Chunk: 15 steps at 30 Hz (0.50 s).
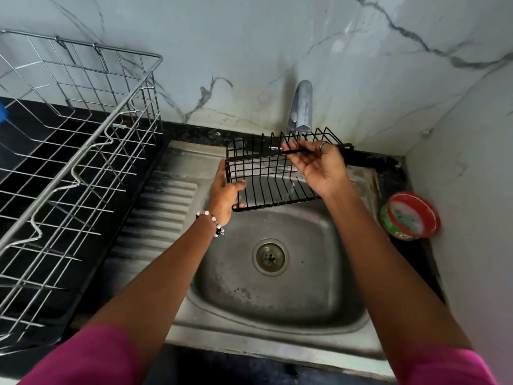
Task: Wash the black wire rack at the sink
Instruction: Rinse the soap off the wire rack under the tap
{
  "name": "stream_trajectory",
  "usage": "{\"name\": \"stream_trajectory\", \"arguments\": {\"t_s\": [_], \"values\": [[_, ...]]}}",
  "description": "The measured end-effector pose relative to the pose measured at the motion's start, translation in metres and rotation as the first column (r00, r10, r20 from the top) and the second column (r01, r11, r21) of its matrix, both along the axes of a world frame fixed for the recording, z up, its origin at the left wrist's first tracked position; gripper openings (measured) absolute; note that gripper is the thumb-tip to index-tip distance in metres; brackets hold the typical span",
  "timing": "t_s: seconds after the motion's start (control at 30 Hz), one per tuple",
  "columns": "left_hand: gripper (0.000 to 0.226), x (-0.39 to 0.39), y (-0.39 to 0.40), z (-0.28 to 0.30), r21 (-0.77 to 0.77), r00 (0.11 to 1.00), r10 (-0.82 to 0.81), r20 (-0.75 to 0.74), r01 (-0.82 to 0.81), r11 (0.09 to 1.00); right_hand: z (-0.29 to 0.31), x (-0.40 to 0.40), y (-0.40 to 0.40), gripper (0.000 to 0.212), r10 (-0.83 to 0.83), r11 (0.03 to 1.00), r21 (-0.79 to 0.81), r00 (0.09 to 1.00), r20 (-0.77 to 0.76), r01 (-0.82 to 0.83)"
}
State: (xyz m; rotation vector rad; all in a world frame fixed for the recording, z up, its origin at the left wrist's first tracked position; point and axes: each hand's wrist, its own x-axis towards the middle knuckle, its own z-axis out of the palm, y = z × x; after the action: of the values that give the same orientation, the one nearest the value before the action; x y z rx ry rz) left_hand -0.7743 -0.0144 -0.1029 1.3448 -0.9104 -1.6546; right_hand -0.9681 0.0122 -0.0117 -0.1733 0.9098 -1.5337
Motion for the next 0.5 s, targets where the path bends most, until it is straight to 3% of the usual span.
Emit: {"name": "stream_trajectory", "arguments": {"t_s": [0.07,0.1,0.23,0.4,0.5], "values": [[0.030,-0.007,0.001,0.004,0.054,0.999,0.025,-0.037,-0.023,0.998,0.004,-0.002,0.000,0.014,0.037,0.999,-0.028,0.999,-0.026,-0.037],[0.028,-0.009,0.000,0.005,0.074,0.998,0.050,-0.048,-0.046,0.996,0.004,-0.004,0.000,0.012,0.071,0.997,-0.029,0.996,-0.047,-0.072],[0.037,-0.007,-0.003,-0.001,0.043,0.995,0.085,-0.056,-0.083,0.996,0.003,-0.018,0.005,0.011,0.318,0.948,0.069,0.926,-0.205,-0.310],[0.039,-0.003,-0.002,-0.013,0.031,0.986,0.141,-0.095,-0.138,0.990,-0.003,-0.016,0.014,0.036,0.545,0.835,0.122,0.778,-0.311,-0.536],[0.038,-0.007,0.002,-0.010,0.063,0.970,0.167,-0.176,-0.158,0.985,-0.006,0.000,0.011,0.032,0.550,0.835,0.252,0.715,-0.432,-0.489]]}}
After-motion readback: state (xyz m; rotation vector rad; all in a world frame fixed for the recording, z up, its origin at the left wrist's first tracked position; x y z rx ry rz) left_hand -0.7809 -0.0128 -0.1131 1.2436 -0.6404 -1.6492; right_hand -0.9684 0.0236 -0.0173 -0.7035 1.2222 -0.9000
